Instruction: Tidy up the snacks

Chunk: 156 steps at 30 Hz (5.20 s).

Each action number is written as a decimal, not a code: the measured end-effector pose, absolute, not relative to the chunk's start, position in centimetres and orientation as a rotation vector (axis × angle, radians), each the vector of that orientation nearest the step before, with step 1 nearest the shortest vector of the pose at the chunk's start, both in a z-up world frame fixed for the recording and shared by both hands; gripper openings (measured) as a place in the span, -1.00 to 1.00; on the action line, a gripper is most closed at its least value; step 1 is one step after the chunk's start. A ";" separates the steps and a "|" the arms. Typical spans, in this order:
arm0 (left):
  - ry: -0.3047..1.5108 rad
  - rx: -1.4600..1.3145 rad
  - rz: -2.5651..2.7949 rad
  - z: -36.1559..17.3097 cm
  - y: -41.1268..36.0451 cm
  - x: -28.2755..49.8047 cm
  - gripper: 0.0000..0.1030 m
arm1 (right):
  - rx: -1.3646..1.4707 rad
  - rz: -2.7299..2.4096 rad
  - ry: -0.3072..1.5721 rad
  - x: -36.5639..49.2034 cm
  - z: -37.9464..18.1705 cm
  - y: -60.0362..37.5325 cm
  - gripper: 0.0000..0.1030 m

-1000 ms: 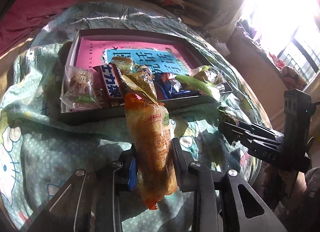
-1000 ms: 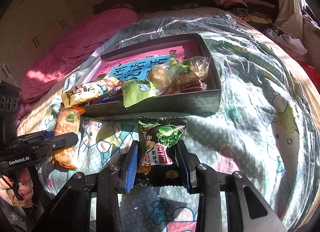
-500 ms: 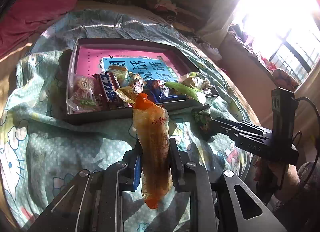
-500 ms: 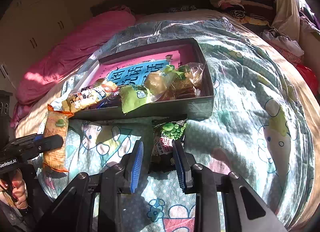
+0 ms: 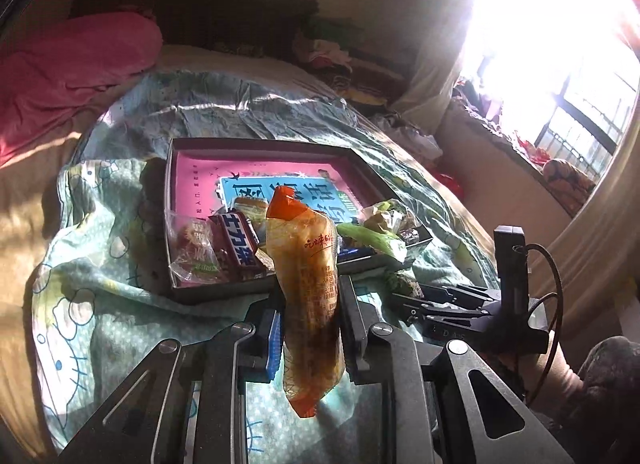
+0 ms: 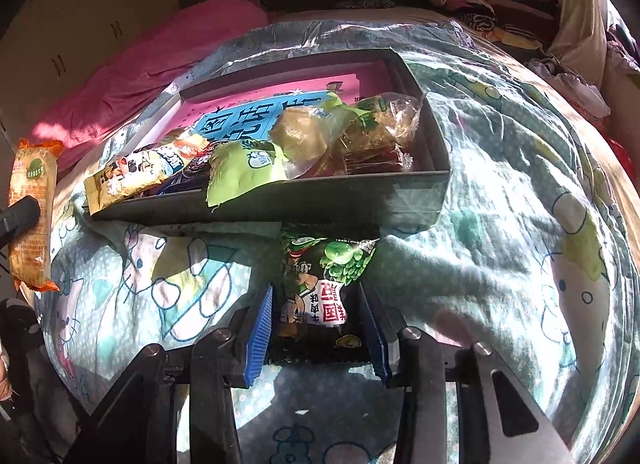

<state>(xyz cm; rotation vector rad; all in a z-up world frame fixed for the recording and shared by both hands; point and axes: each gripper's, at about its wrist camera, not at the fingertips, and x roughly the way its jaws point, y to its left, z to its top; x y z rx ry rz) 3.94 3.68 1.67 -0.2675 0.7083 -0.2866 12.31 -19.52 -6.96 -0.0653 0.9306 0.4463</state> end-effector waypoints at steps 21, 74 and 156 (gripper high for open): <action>0.636 -0.283 -0.247 3.0 5.8 6.4 -0.53 | 0.106 0.475 0.714 12.9 1.4 -22.7 -0.32; 0.776 -0.262 -0.243 -2.0 4.6 13.0 -0.54 | 0.008 0.527 0.789 17.4 -2.3 -14.3 -0.35; 0.874 -0.204 -0.033 1.2 -0.8 0.0 0.56 | -0.018 0.371 0.789 3.6 1.1 -22.0 0.84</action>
